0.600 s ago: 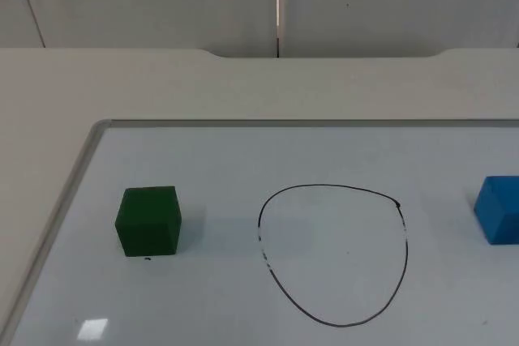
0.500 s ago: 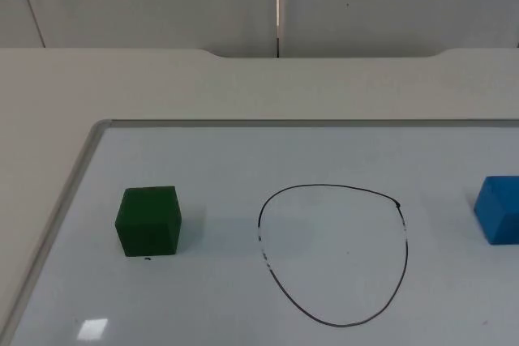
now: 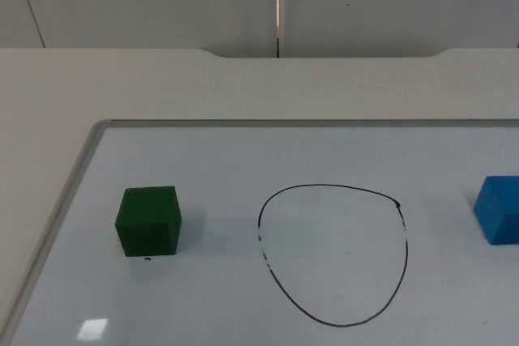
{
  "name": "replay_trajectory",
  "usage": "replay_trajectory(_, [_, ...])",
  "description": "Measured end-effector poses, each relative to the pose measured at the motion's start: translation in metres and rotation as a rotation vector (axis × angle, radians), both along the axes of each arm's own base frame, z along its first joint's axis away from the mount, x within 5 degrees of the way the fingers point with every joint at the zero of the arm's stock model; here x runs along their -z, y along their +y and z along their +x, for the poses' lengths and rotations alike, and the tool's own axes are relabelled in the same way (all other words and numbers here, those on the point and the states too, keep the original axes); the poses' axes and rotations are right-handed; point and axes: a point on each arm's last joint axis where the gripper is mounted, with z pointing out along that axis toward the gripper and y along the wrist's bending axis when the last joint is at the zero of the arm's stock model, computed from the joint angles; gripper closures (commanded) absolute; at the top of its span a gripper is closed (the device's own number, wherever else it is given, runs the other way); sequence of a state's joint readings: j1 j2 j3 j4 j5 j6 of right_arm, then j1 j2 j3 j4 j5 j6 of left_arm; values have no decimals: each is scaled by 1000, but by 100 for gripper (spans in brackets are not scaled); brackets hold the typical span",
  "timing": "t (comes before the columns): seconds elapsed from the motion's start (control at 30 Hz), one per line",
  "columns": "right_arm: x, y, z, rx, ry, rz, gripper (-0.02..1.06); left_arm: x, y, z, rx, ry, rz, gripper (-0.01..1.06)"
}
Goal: Push the two cubes into the marked area.
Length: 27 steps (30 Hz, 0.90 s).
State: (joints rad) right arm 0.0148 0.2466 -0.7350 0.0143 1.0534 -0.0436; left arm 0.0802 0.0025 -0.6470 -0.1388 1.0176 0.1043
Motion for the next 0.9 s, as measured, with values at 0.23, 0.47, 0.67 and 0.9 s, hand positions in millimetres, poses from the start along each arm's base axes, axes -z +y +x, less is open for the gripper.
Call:
replay_trajectory(0.23, [-37, 1, 29, -7, 14, 6, 0, -15, 1, 10, 0, -20, -10, 0])
replay_trajectory(0.47, [-73, 2, 51, -10, -46, 0, 4, -21, 3, 41, -7, 38, -26, 0])
replay_trajectory(0.67, [-89, 2, 70, -12, -93, -5, 4, -26, 6, 67, -15, 47, -43, 1])
replay_trajectory(0.9, [-87, 2, 97, -13, -78, -11, 4, -22, 2, 99, 52, 143, -56, 24])
